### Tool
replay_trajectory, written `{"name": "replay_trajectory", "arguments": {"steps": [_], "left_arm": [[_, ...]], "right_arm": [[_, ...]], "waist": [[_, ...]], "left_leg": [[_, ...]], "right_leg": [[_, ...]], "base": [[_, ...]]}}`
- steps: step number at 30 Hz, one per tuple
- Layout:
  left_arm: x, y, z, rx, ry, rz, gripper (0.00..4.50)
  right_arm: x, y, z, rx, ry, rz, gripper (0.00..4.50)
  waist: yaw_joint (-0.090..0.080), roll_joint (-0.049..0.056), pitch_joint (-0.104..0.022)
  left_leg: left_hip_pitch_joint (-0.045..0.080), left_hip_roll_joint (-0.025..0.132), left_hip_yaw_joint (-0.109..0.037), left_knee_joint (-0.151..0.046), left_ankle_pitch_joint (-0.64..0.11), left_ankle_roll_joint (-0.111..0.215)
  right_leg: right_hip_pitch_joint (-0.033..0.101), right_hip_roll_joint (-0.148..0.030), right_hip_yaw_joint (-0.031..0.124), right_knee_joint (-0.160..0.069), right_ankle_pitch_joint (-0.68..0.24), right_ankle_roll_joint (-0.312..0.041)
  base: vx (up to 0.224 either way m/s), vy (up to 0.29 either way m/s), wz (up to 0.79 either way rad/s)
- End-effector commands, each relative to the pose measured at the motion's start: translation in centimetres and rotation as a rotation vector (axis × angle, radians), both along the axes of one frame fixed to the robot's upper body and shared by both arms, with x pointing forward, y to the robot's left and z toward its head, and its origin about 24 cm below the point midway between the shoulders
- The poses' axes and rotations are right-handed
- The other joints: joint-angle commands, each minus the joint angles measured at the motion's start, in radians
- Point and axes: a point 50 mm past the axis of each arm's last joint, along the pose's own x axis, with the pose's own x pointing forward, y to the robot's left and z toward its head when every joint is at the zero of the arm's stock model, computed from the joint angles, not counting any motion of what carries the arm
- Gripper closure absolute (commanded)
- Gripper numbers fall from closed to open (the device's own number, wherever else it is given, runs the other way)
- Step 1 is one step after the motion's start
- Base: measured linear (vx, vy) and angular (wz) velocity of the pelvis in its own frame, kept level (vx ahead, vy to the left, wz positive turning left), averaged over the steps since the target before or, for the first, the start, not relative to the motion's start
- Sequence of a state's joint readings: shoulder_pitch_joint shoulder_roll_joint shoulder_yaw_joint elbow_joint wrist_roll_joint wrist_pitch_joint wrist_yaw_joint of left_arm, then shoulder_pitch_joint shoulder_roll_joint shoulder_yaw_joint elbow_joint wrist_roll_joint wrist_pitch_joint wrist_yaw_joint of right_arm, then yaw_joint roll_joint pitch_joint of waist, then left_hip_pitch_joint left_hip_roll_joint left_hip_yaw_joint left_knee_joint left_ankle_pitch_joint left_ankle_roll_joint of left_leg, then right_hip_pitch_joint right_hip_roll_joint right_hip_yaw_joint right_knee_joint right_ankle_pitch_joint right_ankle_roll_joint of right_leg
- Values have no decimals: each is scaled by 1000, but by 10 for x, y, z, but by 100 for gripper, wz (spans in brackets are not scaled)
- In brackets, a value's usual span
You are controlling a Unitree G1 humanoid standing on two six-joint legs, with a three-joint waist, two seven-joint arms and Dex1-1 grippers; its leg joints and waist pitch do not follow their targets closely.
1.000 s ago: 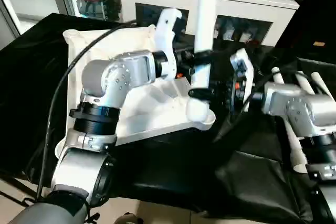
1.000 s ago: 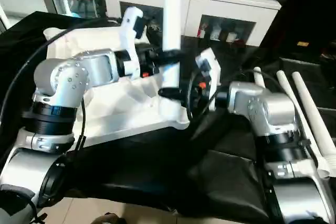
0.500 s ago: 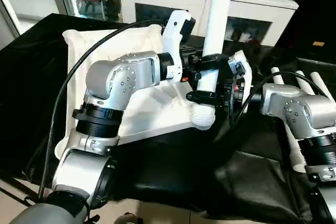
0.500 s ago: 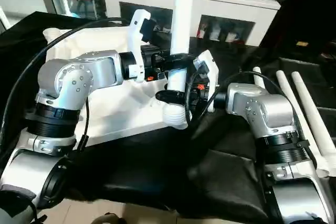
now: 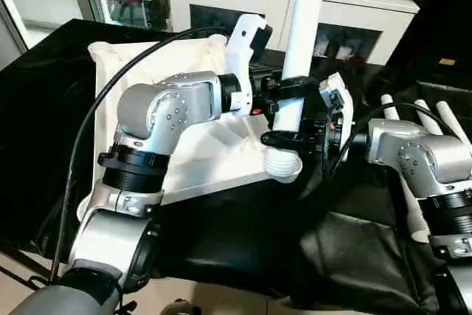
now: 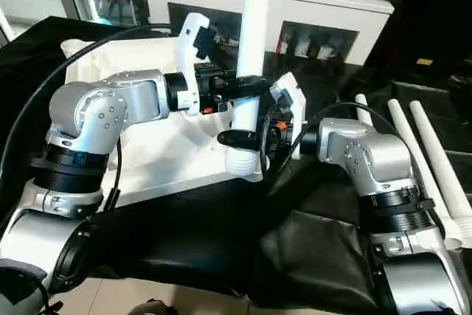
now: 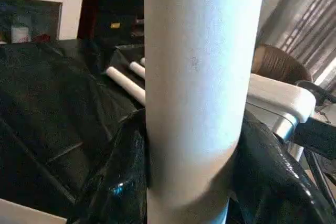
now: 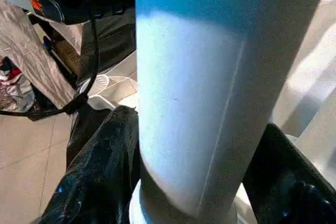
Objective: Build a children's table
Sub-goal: Insert table leg to table base
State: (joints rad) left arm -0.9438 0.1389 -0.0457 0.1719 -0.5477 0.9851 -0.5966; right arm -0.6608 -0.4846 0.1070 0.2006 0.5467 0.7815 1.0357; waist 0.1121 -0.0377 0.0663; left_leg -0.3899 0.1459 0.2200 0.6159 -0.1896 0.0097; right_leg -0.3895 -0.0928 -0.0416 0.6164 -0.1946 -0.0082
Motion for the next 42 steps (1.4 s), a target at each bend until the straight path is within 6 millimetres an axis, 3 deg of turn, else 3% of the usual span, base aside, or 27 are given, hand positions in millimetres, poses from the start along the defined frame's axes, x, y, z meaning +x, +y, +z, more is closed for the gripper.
{"name": "replay_trajectory", "arguments": {"steps": [1, 12, 27, 30, 42], "left_arm": [[-2, -3, 4, 2, -26, -21, 262], [-4, -4, 4, 2, -26, -41, 262], [-7, 0, 0, -10, -19, -38, 262], [-8, 0, 3, -74, 28, -61, 192], [-9, 2, 3, -155, 108, -91, 98]], "right_arm": [[-2, -4, 3, -3, -12, 1, 168], [-2, -5, 3, 10, -8, -5, 257], [-2, -6, 5, 45, -41, -32, 262], [-2, -7, 7, 60, -48, -42, 262], [-7, -15, 15, 170, -88, -124, 263]], "waist": [[-1, -1, -80], [-1, -1, -81], [-1, 1, -80], [-1, 1, -81], [-1, 8, -80]], "left_leg": [[36, 85, -46, -70, -69, 9], [36, 85, -46, -69, -65, 9], [35, 85, -46, -70, -70, 6], [36, 85, -46, -70, -73, 2], [38, 83, -46, -72, -91, -3]], "right_leg": [[42, -72, 37, -49, -6, -276], [43, -73, 37, -47, -2, -277], [43, -73, 37, -47, 5, -279], [43, -73, 36, -47, -1, -279], [42, -71, 36, -52, -13, -275]], "base": [[0, 0, 0], [0, 0, 0], [0, 0, 0], [0, 0, 0], [0, 0, 0]]}}
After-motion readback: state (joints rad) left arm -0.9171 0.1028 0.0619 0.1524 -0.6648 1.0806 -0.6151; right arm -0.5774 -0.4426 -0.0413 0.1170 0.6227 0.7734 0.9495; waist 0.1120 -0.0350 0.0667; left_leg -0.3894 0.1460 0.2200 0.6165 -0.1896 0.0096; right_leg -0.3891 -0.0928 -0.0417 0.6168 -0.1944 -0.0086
